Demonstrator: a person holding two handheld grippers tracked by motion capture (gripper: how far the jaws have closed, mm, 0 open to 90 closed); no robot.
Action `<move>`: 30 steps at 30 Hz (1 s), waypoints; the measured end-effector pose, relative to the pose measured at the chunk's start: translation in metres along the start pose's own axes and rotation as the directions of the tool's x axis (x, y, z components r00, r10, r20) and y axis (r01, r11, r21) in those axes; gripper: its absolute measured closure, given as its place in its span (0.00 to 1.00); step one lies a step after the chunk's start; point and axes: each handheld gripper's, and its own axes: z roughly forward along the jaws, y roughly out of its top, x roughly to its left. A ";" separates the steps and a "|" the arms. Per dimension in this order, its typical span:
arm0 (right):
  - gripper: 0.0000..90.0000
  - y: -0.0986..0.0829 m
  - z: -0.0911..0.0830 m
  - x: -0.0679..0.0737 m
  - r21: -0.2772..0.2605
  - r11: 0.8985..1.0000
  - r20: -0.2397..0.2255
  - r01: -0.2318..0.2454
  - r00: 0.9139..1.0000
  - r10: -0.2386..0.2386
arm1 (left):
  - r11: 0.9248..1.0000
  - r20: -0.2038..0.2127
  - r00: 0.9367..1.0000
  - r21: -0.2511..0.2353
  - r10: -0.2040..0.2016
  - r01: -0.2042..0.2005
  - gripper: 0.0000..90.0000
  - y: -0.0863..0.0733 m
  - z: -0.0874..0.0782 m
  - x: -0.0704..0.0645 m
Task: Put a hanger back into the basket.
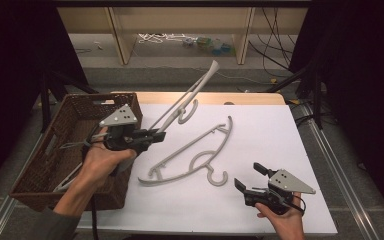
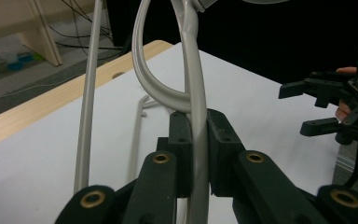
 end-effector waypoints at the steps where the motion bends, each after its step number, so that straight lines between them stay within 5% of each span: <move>1: 0.20 0.000 0.000 0.000 0.002 1.000 0.000 0.001 1.000 -0.001 | 1.000 -0.005 1.000 -0.003 0.000 0.000 0.91 0.001 -0.006 0.003; 12: 0.20 -0.001 0.001 0.000 0.001 1.000 -0.013 -0.012 1.000 0.012 | 1.000 -0.076 0.997 0.011 -0.003 0.004 0.91 -0.009 -0.040 0.027; 21: 0.20 0.000 0.001 0.000 0.006 1.000 0.002 -0.002 1.000 0.002 | 0.999 -0.150 0.989 0.038 -0.008 0.013 0.91 -0.027 -0.063 0.048; 22: 0.20 0.000 0.001 0.000 0.008 1.000 -0.001 -0.002 1.000 0.002 | 1.000 -0.152 0.988 0.029 0.013 -0.008 0.91 -0.029 -0.065 0.051; 29: 0.20 -0.001 0.001 0.001 0.019 1.000 -0.004 -0.002 1.000 0.002 | 0.998 -0.206 0.978 0.056 -0.005 0.017 0.91 -0.051 -0.086 0.066; 30: 0.20 0.000 0.001 0.001 0.021 1.000 -0.003 0.002 1.000 -0.002 | 0.998 -0.226 0.973 0.062 0.037 -0.024 0.91 -0.053 -0.088 0.071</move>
